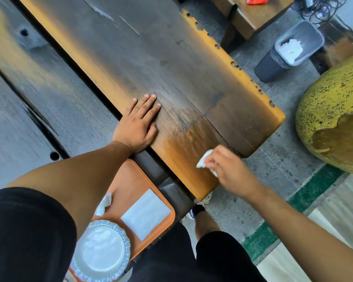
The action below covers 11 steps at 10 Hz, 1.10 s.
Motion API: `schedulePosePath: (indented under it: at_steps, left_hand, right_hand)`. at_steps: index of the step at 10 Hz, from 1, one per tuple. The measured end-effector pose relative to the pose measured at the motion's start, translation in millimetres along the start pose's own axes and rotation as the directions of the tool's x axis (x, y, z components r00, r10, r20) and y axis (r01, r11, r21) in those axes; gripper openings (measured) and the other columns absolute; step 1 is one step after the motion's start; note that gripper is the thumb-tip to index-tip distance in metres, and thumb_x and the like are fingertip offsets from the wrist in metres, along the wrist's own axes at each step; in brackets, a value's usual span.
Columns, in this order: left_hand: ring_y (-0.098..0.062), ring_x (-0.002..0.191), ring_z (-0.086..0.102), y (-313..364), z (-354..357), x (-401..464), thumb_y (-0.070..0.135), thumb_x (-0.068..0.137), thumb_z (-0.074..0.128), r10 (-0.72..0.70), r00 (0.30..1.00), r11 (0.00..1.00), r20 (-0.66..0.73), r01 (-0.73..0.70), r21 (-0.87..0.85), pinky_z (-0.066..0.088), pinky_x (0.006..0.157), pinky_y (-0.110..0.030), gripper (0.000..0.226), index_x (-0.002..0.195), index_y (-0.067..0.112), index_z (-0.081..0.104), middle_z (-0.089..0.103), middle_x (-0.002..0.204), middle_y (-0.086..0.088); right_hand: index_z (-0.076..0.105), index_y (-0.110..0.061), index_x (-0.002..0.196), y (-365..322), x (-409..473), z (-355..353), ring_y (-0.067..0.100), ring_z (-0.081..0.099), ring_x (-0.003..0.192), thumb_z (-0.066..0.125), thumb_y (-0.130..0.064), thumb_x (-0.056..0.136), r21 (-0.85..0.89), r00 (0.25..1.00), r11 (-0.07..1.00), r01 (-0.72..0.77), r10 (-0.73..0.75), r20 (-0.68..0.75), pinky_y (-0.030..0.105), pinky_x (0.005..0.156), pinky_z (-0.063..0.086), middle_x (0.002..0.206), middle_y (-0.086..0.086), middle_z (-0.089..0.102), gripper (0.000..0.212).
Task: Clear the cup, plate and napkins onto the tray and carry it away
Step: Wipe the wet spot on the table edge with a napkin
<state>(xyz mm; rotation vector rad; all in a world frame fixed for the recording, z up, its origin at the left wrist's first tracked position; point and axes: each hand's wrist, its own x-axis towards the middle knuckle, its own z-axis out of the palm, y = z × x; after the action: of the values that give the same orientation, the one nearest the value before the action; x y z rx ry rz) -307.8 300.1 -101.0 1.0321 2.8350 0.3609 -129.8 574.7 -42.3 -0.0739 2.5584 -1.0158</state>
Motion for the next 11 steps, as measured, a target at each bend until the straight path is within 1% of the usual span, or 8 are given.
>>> schedulePosePath:
  at_steps: [1,2,4,7,8,9,10,11]
  left_hand:
    - [-0.029,0.156,0.023,0.0,0.7,-0.5,0.033,0.096,0.038,0.001,1.000,1.000,-0.001,-0.001,0.001,0.015,0.128,-0.051,0.064,0.156,0.012,0.039,0.029,0.167,-0.012]
    - [-0.030,0.156,0.024,-1.1,1.8,-0.2,0.032,0.097,0.038,0.006,1.000,1.000,-0.009,-0.006,0.000,0.016,0.128,-0.052,0.063,0.156,0.012,0.039,0.029,0.167,-0.012]
    - [-0.030,0.156,0.024,-1.6,2.1,-0.6,0.032,0.097,0.038,0.008,1.000,1.000,-0.013,-0.008,-0.006,0.016,0.128,-0.052,0.062,0.156,0.011,0.040,0.029,0.167,-0.012]
    - [-0.030,0.156,0.024,-1.1,2.8,-0.4,0.032,0.096,0.038,0.008,1.000,1.000,-0.021,-0.008,-0.004,0.017,0.127,-0.052,0.062,0.155,0.011,0.040,0.029,0.167,-0.012]
    - [-0.030,0.156,0.024,-0.7,2.5,-0.3,0.033,0.096,0.038,0.004,1.000,1.000,-0.018,-0.004,0.003,0.017,0.127,-0.052,0.063,0.156,0.011,0.040,0.029,0.167,-0.012]
    - [-0.029,0.156,0.023,-0.5,2.8,-0.3,0.033,0.096,0.038,0.001,1.000,1.000,-0.013,-0.001,0.008,0.017,0.127,-0.053,0.063,0.156,0.012,0.040,0.029,0.167,-0.012]
    - [-0.029,0.157,0.023,-0.8,2.8,-0.6,0.033,0.097,0.038,0.001,1.000,1.000,-0.011,-0.001,0.009,0.017,0.128,-0.052,0.063,0.156,0.012,0.039,0.028,0.167,-0.012]
    - [-0.029,0.156,0.023,-0.4,2.5,-0.9,0.033,0.097,0.038,-0.001,1.000,1.000,-0.016,0.001,0.007,0.016,0.128,-0.052,0.063,0.156,0.012,0.039,0.029,0.167,-0.012]
  right_hand:
    - [0.067,-0.006,0.096,6.2,31.7,-17.0,0.019,0.055,0.086,0.060,-0.008,0.098,-0.037,0.989,0.998,-0.051,0.045,-0.143,0.031,0.079,0.046,0.100,0.004,0.054,0.008]
    - [0.065,-0.007,0.097,0.0,77.6,-31.2,0.021,0.057,0.089,0.056,-0.010,0.100,-0.073,0.983,0.997,-0.028,0.014,-0.182,0.036,0.081,0.049,0.104,0.005,0.053,0.010]
    - [0.063,-0.011,0.102,-14.1,114.2,-24.9,0.025,0.057,0.092,0.050,-0.017,0.104,-0.166,0.997,0.986,-0.020,0.008,-0.074,0.044,0.083,0.052,0.108,0.005,0.052,0.015]
    - [0.062,-0.009,0.095,8.6,22.0,-2.6,0.031,0.061,0.085,0.057,-0.003,0.096,-0.138,0.944,0.952,-0.272,0.236,-0.233,0.046,0.079,0.054,0.105,0.009,0.053,0.007]
    - [0.060,-0.012,0.094,3.7,-30.1,24.8,0.021,0.059,0.080,0.057,-0.007,0.098,-0.108,0.969,0.967,-0.231,0.219,-0.111,0.042,0.073,0.056,0.104,0.002,0.049,0.007]
    - [0.060,-0.014,0.095,-7.4,-50.0,35.0,0.015,0.058,0.079,0.055,-0.011,0.101,-0.029,0.987,0.988,-0.151,0.152,0.047,0.035,0.074,0.055,0.104,-0.003,0.048,0.008]
    - [0.062,-0.012,0.095,-25.6,-40.3,34.4,0.010,0.056,0.084,0.054,-0.014,0.102,0.092,0.991,0.994,-0.054,0.042,0.124,0.023,0.079,0.048,0.102,-0.006,0.050,0.011]
    - [0.065,-0.009,0.098,-31.1,-8.1,27.4,0.011,0.055,0.087,0.054,-0.015,0.103,0.083,0.998,0.994,-0.066,0.067,-0.003,0.021,0.079,0.044,0.103,-0.005,0.050,0.014]
